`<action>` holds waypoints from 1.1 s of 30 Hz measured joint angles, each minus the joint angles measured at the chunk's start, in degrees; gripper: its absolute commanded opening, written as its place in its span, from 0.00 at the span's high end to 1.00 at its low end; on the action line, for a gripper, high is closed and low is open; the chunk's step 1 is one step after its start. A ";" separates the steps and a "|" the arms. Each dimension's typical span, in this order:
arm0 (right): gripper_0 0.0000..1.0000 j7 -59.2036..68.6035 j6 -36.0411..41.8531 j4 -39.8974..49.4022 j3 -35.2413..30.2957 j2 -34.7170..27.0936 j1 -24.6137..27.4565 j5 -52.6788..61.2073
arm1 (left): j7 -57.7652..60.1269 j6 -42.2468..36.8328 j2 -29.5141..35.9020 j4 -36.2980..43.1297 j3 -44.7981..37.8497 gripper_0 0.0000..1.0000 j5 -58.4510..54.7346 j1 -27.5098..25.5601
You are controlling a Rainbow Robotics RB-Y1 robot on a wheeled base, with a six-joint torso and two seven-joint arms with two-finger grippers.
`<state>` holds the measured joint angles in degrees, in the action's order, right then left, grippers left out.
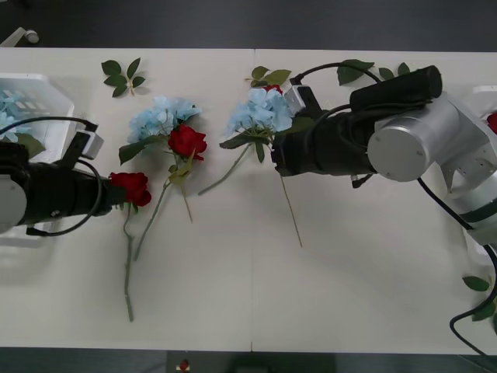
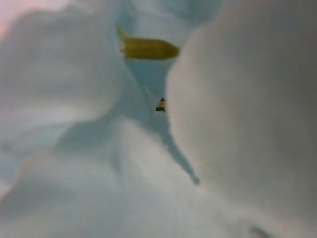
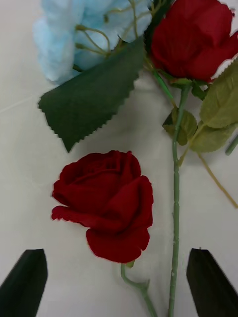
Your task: Put the red flowers into the right box and the blue flowers into the left box
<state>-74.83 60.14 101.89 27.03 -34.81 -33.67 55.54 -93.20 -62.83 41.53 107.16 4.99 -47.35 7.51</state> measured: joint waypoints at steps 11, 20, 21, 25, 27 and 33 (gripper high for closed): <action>1.00 -19.74 0.00 9.08 -12.08 0.77 9.13 12.26 | -2.97 4.35 -2.90 1.38 1.64 0.10 -2.27 -0.91; 1.00 -33.65 0.00 10.00 -17.86 5.88 13.91 21.53 | -24.89 -1.56 -2.90 0.97 -13.20 0.00 -33.03 -6.32; 1.00 -34.11 0.00 10.00 -17.91 6.28 14.14 22.44 | -26.46 -2.13 -2.89 0.19 -14.30 0.00 -36.53 -6.81; 1.00 -34.26 -0.09 10.02 -17.87 7.63 15.04 26.99 | -41.92 -4.08 -2.89 -5.16 -15.34 0.00 -51.64 -8.30; 1.00 -34.33 -0.15 10.12 -17.86 8.13 15.42 28.65 | -51.08 -5.09 -2.89 -7.91 -14.60 0.00 -57.00 -8.76; 1.00 -34.39 -1.62 10.26 -17.86 8.97 15.55 34.36 | -58.01 -6.19 -3.02 -12.32 -7.90 0.00 -67.89 -9.31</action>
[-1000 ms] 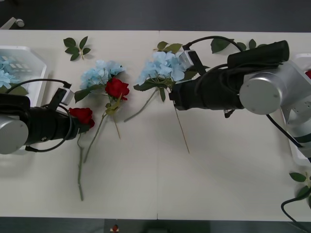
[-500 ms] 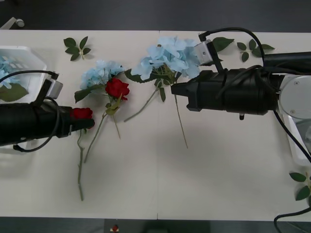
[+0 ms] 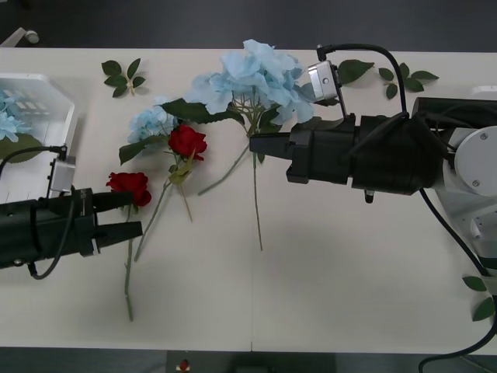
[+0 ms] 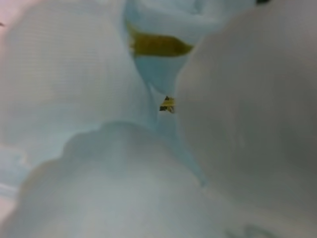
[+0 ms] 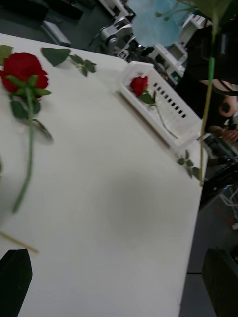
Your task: Put the red flowers into the right box and the blue flowers into the left box
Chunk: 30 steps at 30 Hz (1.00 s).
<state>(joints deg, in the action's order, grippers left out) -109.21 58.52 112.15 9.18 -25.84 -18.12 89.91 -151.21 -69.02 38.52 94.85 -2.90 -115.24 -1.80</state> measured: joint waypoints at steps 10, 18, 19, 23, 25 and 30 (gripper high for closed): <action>1.00 -0.02 -2.60 0.02 1.33 0.10 0.00 4.19 | -3.37 -1.24 -9.36 -0.16 10.72 0.00 -5.61 0.00; 1.00 -0.02 -5.38 0.02 3.96 0.10 0.00 4.72 | -3.37 -0.47 -17.14 -0.15 15.40 0.00 -5.75 0.03; 1.00 -0.02 -5.38 0.02 3.96 0.10 0.00 4.83 | -3.37 -0.18 -17.71 -0.15 15.76 0.00 -5.75 0.04; 1.00 -0.02 -5.38 0.03 3.95 0.10 0.00 5.92 | -3.37 0.40 -19.82 -0.15 16.84 0.00 -5.75 0.20; 1.00 -0.03 -5.38 0.03 3.96 0.10 0.00 5.92 | -3.37 0.40 -20.62 -0.15 16.99 0.01 -5.75 0.51; 1.00 -0.07 -5.38 0.03 3.96 0.10 0.00 5.92 | -3.37 1.03 -22.16 -0.16 16.99 0.32 -5.75 2.07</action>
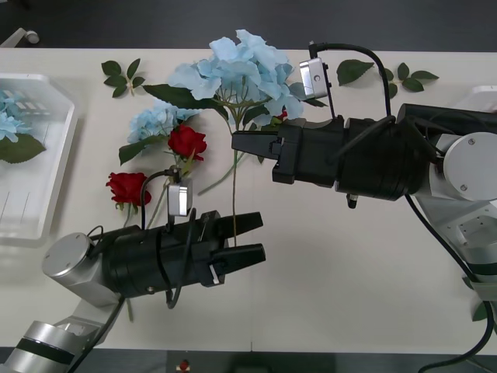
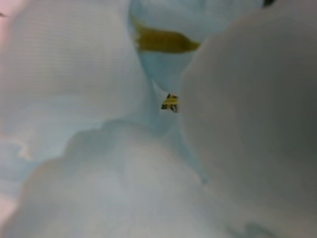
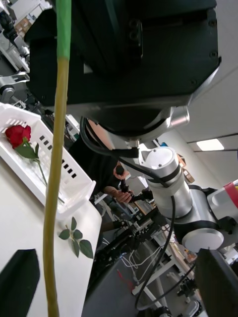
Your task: Put the red flowers into the right box and the blue flowers into the left box
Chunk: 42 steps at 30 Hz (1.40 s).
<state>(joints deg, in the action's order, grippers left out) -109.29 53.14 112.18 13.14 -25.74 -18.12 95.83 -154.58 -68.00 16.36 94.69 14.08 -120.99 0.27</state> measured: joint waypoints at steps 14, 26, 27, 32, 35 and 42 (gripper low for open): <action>1.00 -0.57 0.00 0.00 0.00 0.00 0.00 0.00 | 0.00 2.99 -0.69 0.00 0.00 1.00 -0.13 2.14; 0.01 -0.57 -0.19 0.44 0.00 0.00 0.00 0.15 | 0.00 4.84 0.88 -0.20 -0.03 1.00 -1.95 2.14; 0.00 -0.57 -0.11 0.44 0.00 0.00 0.00 0.15 | 0.00 4.84 1.44 -0.20 -0.13 1.00 -2.16 2.14; 0.00 -0.55 -0.09 0.44 0.00 0.00 0.00 0.15 | 0.00 4.78 4.24 1.52 -3.44 1.00 1.71 2.14; 0.00 -0.54 -0.09 0.44 0.00 0.00 0.00 0.15 | 0.00 4.63 5.54 4.01 -7.17 1.00 4.00 2.14; 0.00 -0.51 -0.09 0.44 0.00 0.00 0.00 0.15 | 8.86 3.99 8.96 6.77 -14.66 1.00 4.16 2.14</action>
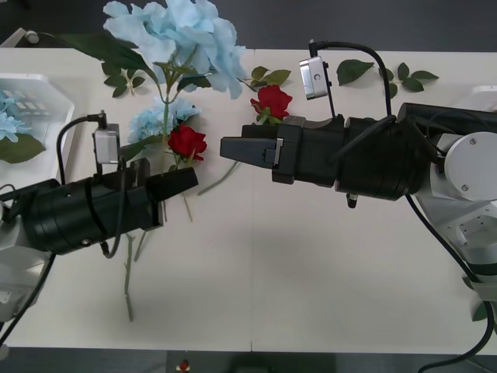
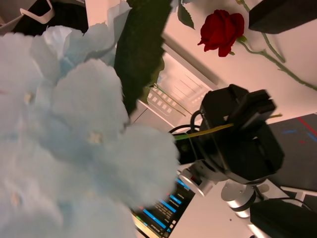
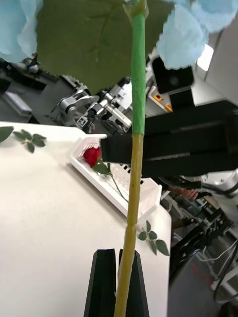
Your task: Put the red flowers into the right box and the blue flowers into the left box
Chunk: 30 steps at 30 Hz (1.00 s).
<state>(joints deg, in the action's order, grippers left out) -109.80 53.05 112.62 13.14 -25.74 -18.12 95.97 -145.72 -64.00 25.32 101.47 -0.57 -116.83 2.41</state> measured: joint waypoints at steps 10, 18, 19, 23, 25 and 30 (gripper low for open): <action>0.00 3.16 0.00 0.00 0.02 -0.02 -0.16 -5.74 | 20.92 -2.30 10.33 0.33 -13.26 1.00 8.80 0.00; 0.00 22.34 2.16 -0.89 2.96 -2.00 -4.77 -18.54 | 34.86 -6.83 17.70 0.41 -23.38 1.00 24.13 -0.01; 0.00 23.54 3.37 -1.58 3.44 -2.34 -5.70 -20.08 | 35.01 -7.20 18.88 0.42 -24.19 1.00 25.66 -0.01; 0.00 30.48 7.03 -5.48 4.65 -2.86 -9.29 -27.21 | 38.18 -8.10 23.08 0.49 -27.87 1.00 33.17 -0.08; 0.00 35.65 8.74 -8.09 5.43 -2.86 -11.31 -30.98 | 40.20 -7.97 24.57 0.55 -29.58 1.00 38.73 -0.24; 0.00 45.11 9.22 -15.77 9.96 -2.86 -16.86 -38.71 | 40.68 -1.78 25.62 0.49 -32.17 1.00 47.74 -3.42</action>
<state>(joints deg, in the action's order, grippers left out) -64.69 62.27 96.84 23.10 -28.60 -34.98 57.26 -105.03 -65.78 50.95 101.96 -32.75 -69.09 -1.01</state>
